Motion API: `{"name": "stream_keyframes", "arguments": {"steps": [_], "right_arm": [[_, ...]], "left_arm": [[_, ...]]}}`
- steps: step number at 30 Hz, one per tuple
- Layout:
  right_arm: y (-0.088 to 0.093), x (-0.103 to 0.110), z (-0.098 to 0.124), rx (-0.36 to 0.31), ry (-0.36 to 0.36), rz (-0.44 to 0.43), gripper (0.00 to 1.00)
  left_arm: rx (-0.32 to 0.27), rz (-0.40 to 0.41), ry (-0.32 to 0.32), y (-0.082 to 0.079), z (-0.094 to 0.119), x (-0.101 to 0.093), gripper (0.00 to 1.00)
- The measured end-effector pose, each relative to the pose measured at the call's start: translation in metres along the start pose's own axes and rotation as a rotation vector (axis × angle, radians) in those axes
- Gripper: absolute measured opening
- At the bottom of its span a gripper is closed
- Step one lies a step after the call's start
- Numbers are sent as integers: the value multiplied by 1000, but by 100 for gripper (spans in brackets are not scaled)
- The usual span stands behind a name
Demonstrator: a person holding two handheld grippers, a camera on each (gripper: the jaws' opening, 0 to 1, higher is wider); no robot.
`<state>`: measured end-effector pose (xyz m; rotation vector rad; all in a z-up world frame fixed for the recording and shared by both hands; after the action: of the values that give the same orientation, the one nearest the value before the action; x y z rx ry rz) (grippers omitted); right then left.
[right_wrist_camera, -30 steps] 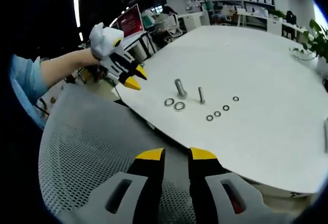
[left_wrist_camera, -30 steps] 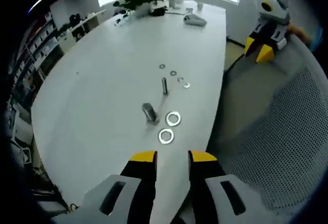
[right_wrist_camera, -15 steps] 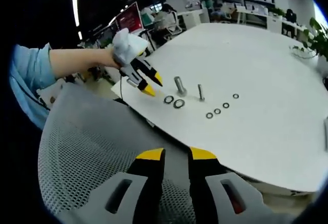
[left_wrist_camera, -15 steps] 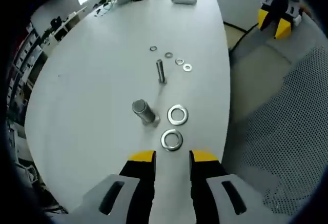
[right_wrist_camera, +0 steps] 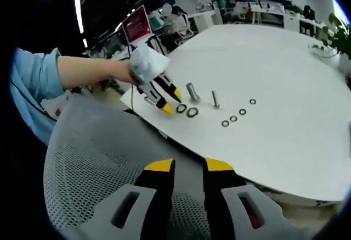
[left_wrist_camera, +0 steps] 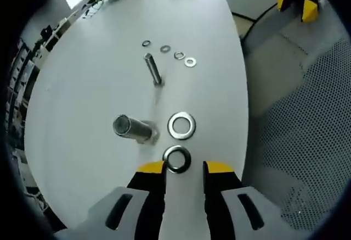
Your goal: Place the washer onto the threaded stud by aligning its center hole with the stud, sliding it down to the base, and recovering from edge contact or off-axis alignment until the washer reaches the visible bottom stop.
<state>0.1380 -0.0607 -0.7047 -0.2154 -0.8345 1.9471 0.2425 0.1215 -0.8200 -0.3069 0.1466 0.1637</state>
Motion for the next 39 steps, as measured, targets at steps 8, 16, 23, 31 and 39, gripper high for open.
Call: {"name": "stream_keyframes", "arguments": {"steps": [8, 16, 23, 31, 39], "right_arm": [[-1, 0, 0, -8, 3, -13, 23], [0, 1, -1, 4, -4, 0, 23], [0, 2, 0, 4, -6, 2, 23], [0, 2, 0, 2, -9, 2, 23], [-1, 2, 0, 0, -11, 2, 23]], "left_arm": [[28, 19, 2, 4, -7, 3, 25], [18, 4, -30, -3, -3, 13, 26], [32, 24, -9, -3, -7, 15, 26], [46, 24, 8, -2, -7, 13, 26], [60, -13, 3, 1, -2, 13, 20]]}}
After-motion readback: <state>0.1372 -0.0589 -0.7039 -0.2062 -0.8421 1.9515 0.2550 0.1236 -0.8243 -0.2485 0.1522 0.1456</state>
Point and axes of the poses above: the point that each gripper's makers call its tool centre point, and the gripper's own axes: z roughly backward along the fingers, x roughly to its left, y roughly out of its underside, the point moved 1 cm from there along z, roughly backward along the fingers, and after that the axes turned 11 degrees about y, right-handed, at the moved point
